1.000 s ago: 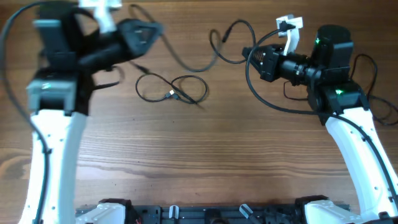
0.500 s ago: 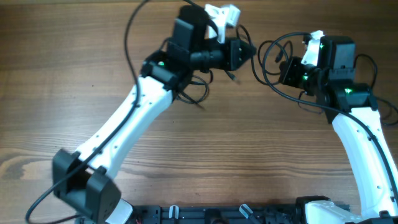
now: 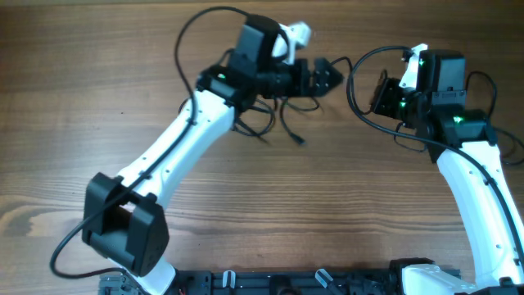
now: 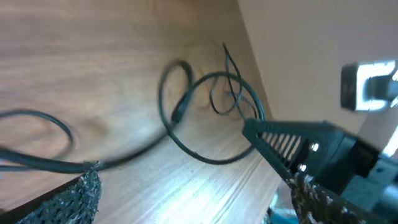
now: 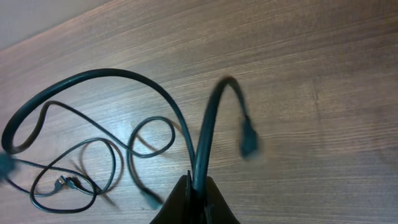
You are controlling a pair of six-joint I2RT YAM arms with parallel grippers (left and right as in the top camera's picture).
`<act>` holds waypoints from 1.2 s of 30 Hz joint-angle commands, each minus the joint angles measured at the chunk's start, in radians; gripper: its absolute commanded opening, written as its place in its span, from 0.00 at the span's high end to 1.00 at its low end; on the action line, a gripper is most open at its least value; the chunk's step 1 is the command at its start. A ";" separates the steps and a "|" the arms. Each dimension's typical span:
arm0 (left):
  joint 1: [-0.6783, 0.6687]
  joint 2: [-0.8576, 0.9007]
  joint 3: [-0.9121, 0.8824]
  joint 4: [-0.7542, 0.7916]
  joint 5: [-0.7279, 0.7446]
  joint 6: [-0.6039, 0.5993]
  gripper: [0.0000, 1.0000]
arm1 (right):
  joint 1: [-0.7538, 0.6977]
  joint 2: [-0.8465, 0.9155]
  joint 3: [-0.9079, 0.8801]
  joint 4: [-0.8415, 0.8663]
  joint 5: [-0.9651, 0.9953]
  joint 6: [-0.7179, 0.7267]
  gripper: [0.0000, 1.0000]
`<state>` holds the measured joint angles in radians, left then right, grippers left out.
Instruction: Untangle cables
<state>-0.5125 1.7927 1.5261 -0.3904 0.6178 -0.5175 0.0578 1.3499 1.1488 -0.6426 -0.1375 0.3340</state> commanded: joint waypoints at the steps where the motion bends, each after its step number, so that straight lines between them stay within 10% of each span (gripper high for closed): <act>1: 0.093 -0.093 0.006 -0.010 -0.002 0.008 0.00 | 0.002 0.031 0.008 0.024 0.097 -0.071 0.96; 16: 0.348 -0.136 0.006 -0.389 -0.094 -0.010 0.00 | 0.000 0.042 0.253 0.159 0.183 -0.305 0.96; 23: 0.351 -0.136 0.006 -0.506 -0.170 -0.010 0.00 | -0.012 0.050 0.309 0.277 0.568 -0.436 0.96; 36: 0.351 -0.136 0.005 -0.524 -0.186 -0.010 0.00 | -0.297 0.219 0.309 0.254 0.713 -0.355 0.96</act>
<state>-0.1623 1.6680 1.5269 -0.9073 0.4458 -0.5323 -0.1680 1.5208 1.4540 -0.3767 0.5282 -0.0799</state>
